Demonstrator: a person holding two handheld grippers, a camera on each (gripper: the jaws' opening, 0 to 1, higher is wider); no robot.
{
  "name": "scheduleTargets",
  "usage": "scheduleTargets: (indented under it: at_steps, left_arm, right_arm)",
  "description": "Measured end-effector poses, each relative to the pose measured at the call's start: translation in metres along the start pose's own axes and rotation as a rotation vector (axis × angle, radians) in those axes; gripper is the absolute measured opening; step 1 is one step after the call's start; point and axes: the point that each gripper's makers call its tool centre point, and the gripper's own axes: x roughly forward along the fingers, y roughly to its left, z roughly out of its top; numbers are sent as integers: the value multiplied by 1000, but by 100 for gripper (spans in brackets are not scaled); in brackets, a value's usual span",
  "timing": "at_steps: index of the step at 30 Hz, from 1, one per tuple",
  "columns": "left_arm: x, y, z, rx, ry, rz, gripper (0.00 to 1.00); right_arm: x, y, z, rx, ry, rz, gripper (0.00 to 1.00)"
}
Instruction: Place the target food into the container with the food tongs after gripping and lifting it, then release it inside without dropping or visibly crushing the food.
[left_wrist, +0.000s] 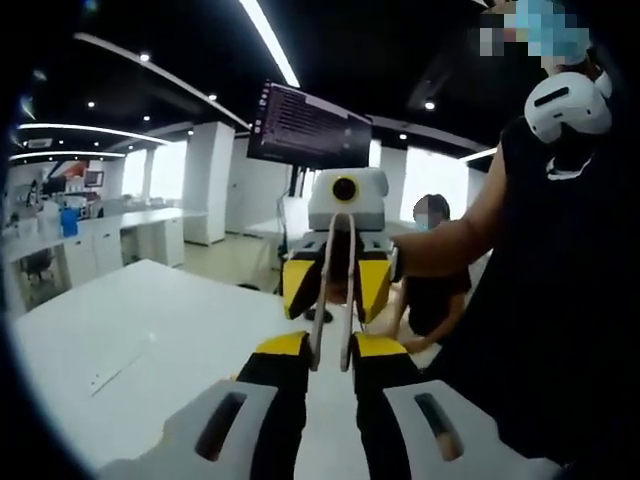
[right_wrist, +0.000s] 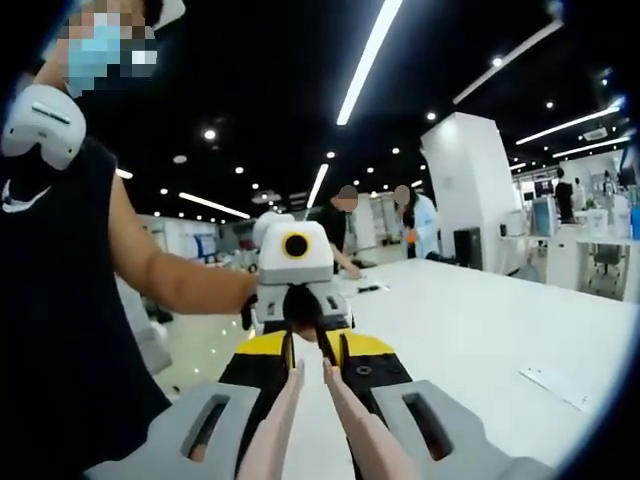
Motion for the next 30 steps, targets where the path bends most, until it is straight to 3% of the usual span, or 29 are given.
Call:
scheduleTargets:
  at_steps: [9,15,20,26,30]
  left_arm:
    - [-5,7,-4,17,-7,52,20]
    - [-12,17,-10,12,10,111,40]
    - [-25,32,-14,12,8,187,49]
    - [-37,44,-31,7,37,272,59]
    - [-51,51,-54,22,80,366,60]
  right_arm:
    - [1,-7,-2,-17,21,-38,21]
    - [-5,-16,0,-12,28,-65,21]
    - [-12,-24,2,-13,42,-96,23]
    - [-23,-34,-1,-15,80,-128,24]
    - [-32,-42,-4,-23,116,-153,24]
